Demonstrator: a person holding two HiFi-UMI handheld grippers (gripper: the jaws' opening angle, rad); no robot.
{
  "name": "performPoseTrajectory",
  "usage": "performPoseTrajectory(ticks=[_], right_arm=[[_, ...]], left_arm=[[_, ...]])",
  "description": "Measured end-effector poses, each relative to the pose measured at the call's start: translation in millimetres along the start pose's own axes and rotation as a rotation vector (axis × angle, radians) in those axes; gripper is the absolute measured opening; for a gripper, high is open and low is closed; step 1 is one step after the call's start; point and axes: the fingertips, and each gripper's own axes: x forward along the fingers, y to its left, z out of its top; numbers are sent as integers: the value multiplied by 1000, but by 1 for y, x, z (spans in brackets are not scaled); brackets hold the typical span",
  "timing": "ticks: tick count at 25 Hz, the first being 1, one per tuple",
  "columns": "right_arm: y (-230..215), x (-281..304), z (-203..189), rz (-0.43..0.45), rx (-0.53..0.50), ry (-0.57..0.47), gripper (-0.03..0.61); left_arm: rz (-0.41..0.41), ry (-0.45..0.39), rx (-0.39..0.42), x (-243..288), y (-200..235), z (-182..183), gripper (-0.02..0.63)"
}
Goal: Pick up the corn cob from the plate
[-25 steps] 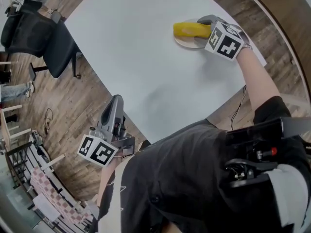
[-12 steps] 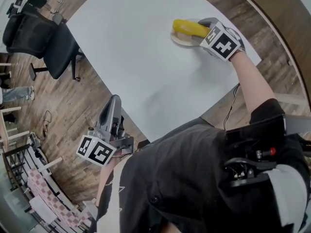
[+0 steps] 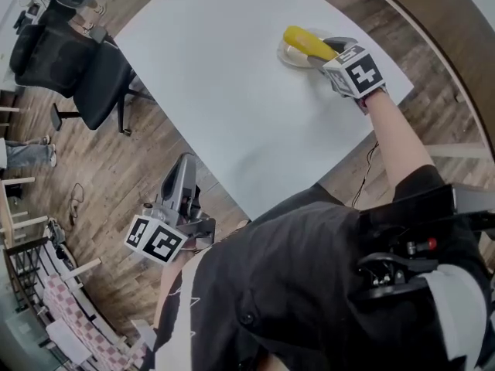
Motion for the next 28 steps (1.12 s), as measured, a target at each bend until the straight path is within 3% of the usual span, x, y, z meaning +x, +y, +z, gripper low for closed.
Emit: performPoseTrajectory(ticks=[2, 7, 11, 14, 19, 28], right_arm=[[6, -3, -1, -5, 59, -15, 244], [25, -10, -9, -1, 175, -39, 244], [38, -30, -6, 7, 320, -84, 244], [67, -37, -10, 25, 415, -114, 244], [120, -51, -13, 45, 479, -133, 244], [224, -104, 7, 206, 772, -323, 244]], left_arm=[[-27, -6, 4, -6, -2, 1, 14], [-124, -1, 107, -28, -19, 1, 14], [-145, -14, 100, -44, -24, -1, 14], [-146, -14, 102, -70, -15, -5, 14], [-160, -37, 110, -108, -3, 4, 14], [-223, -53, 126, -152, -3, 12, 14]])
